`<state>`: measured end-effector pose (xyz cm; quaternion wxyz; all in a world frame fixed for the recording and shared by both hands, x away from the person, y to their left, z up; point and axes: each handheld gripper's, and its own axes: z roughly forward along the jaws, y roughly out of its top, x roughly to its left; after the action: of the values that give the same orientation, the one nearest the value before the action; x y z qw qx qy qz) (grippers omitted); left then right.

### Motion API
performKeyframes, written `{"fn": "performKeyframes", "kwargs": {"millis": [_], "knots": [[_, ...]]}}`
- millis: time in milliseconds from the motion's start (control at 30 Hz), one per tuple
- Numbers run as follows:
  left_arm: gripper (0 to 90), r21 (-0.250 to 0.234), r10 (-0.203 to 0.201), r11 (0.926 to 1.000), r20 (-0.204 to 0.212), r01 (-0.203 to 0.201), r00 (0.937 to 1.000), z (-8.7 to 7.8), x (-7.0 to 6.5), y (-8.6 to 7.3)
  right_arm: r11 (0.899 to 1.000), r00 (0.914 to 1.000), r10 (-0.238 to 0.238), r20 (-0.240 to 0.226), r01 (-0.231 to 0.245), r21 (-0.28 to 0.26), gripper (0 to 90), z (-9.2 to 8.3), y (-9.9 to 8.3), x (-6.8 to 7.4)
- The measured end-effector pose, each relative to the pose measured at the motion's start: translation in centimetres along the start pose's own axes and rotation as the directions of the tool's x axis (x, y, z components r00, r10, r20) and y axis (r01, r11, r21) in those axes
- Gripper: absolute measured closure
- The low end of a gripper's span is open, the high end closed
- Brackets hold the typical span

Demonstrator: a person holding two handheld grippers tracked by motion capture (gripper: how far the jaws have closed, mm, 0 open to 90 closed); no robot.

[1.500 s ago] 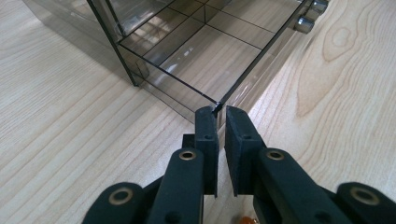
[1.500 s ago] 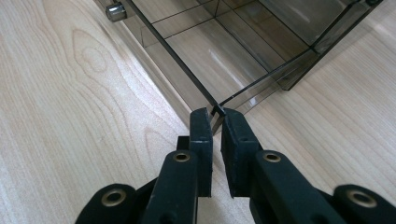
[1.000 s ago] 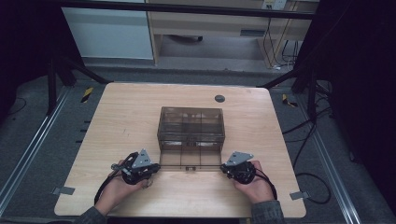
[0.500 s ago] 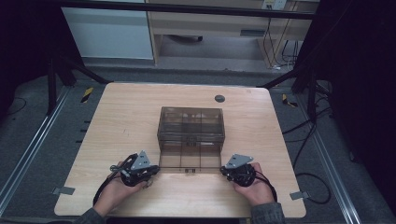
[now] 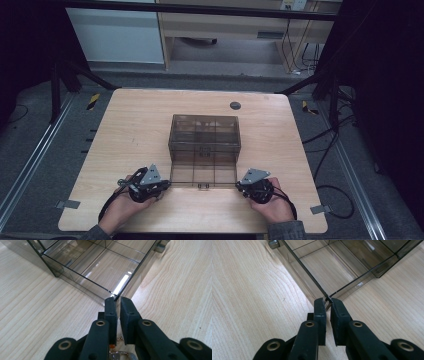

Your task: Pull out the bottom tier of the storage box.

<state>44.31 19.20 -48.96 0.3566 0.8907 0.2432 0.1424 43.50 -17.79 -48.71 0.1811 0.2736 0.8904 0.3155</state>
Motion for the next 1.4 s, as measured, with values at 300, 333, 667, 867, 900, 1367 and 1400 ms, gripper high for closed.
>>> {"fn": "performKeyframes", "kwargs": {"millis": [300, 333, 667, 867, 900, 1367, 1400], "knots": [[83.9, 0.000, 0.002, 1.0000, 0.005, -0.002, 1.0000, -0.1, -0.1, -0.1, 1.000, 1.0000, -0.001, 0.001, 0.001, 0.006, 83.7, -0.1, -0.1, 0.1], [83.9, 0.000, 0.003, 1.0000, 0.006, -0.003, 1.0000, -0.1, -0.1, -0.1, 1.000, 1.0000, 0.000, 0.000, 0.000, 0.005, 83.7, -0.1, -0.1, 0.1], [82.1, -0.002, -0.005, 1.0000, 0.015, 0.005, 0.9999, -0.2, -0.1, -0.2, 1.000, 0.9999, 0.002, -0.010, -0.002, -0.005, 82.0, -0.1, -0.2, 0.1], [67.2, -0.074, -0.027, 0.9969, 0.019, 0.028, 0.9995, -2.0, 0.0, -0.1, 0.998, 0.9998, 0.020, 0.005, -0.020, -0.059, 62.9, -0.6, -0.2, -0.1], [64.0, -0.081, -0.025, 0.9964, 0.014, 0.026, 0.9996, -2.4, 0.2, -0.1, 0.998, 0.9996, 0.026, 0.012, -0.025, -0.065, 59.0, -0.8, -0.2, -0.2], [9.8, -0.093, -0.044, 0.9948, -0.027, 0.042, 0.9987, -5.8, 2.5, -0.2, 0.971, 0.9589, 0.194, 0.208, -0.158, -0.178, 6.3, -1.3, -0.4, -1.7], [8.2, -0.098, -0.034, 0.9947, -0.023, 0.032, 0.9991, -6.0, 2.5, -0.1, 0.970, 0.9563, 0.198, 0.216, -0.159, -0.182, 6.1, -1.3, -0.3, -1.6]]}}
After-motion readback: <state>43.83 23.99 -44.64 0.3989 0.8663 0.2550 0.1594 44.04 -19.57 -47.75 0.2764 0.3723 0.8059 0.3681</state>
